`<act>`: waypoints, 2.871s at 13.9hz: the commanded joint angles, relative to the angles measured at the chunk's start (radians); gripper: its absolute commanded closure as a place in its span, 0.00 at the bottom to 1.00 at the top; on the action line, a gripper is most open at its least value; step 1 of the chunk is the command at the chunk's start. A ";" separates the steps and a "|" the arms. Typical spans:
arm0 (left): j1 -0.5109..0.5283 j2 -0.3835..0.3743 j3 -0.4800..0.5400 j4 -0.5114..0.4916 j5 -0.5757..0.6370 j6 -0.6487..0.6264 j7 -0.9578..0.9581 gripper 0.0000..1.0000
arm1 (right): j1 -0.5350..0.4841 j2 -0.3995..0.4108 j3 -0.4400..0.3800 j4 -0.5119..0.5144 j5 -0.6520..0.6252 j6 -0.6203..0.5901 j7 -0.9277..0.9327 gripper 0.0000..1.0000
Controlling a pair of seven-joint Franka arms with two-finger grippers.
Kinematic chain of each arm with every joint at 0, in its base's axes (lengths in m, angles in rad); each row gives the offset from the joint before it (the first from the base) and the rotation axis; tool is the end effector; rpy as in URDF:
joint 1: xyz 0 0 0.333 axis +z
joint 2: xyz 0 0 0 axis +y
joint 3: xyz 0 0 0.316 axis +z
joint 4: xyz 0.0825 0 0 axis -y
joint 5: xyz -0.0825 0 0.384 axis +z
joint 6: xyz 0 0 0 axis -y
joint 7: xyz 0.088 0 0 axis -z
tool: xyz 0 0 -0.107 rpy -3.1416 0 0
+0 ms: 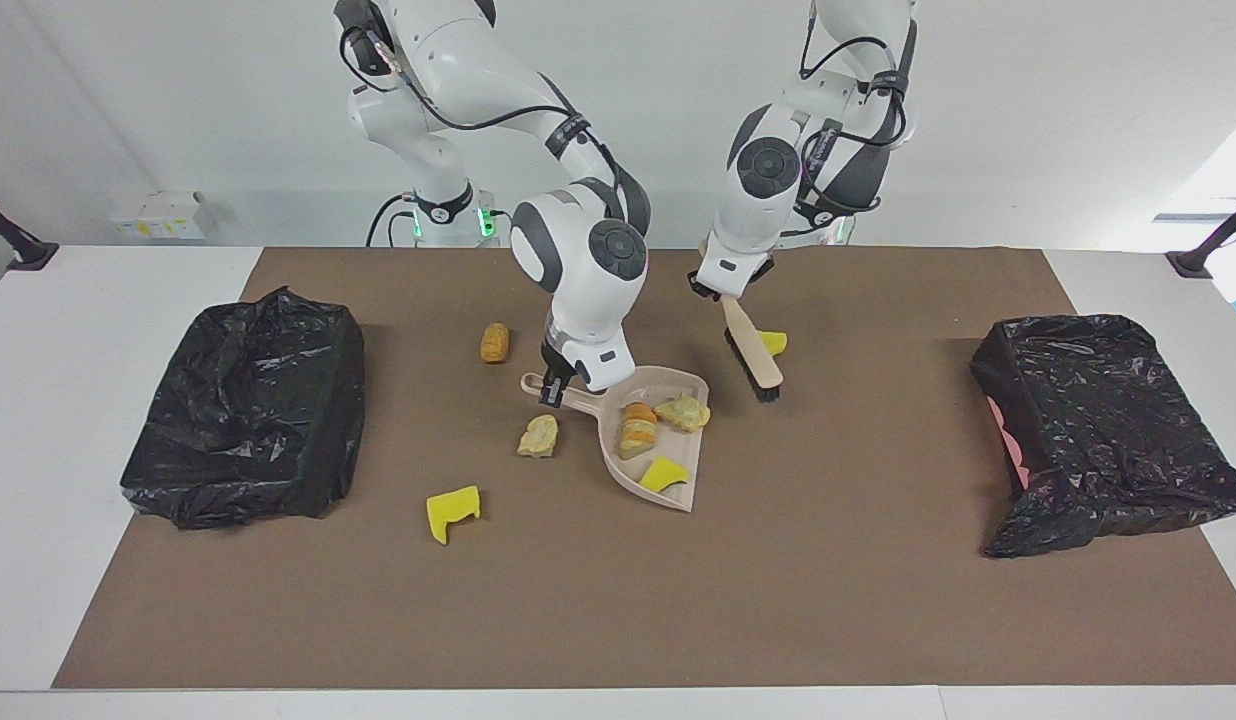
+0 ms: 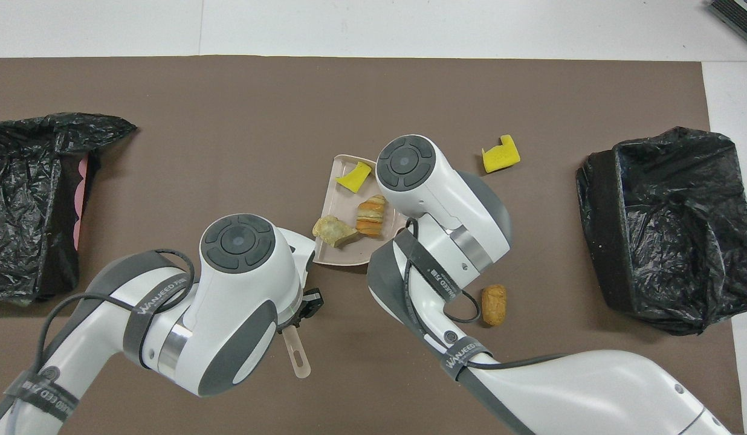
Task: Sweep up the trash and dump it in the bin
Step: 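Sweep the remaining pieces into the dustpan with the left gripper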
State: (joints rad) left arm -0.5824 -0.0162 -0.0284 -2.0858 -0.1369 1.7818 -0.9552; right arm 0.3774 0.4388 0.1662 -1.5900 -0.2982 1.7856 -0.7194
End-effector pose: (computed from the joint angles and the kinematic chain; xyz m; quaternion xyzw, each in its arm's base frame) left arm 0.4097 -0.3013 0.4122 -0.9687 -0.1926 0.1465 0.0556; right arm 0.5763 0.3041 0.3682 0.7697 0.6189 -0.1251 0.0942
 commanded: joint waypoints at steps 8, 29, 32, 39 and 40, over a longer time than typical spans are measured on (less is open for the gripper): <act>-0.010 -0.255 -0.001 -0.448 -0.036 0.190 -0.301 1.00 | -0.005 -0.015 0.012 -0.002 -0.027 -0.031 -0.086 1.00; -0.195 0.068 -0.013 -0.169 -0.225 0.668 0.056 1.00 | -0.037 -0.008 0.010 -0.013 -0.079 0.075 -0.321 1.00; -0.188 0.129 -0.010 -0.050 -0.249 0.670 0.047 1.00 | -0.037 -0.008 0.010 -0.013 -0.081 0.075 -0.322 1.00; -0.093 0.108 -0.002 -0.016 -0.256 0.640 0.044 1.00 | -0.069 -0.008 0.012 -0.007 -0.081 0.077 -0.400 1.00; -0.077 0.099 -0.002 -0.013 -0.256 0.631 0.046 1.00 | -0.074 -0.008 0.012 -0.005 -0.079 0.077 -0.403 1.00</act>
State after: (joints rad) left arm -0.6951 0.1055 -0.0275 -2.1147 -0.3751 2.4481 -0.9212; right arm 0.3223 0.4401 0.1643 -1.5866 -0.3602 1.8451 -1.0922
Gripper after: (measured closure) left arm 0.736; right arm 0.678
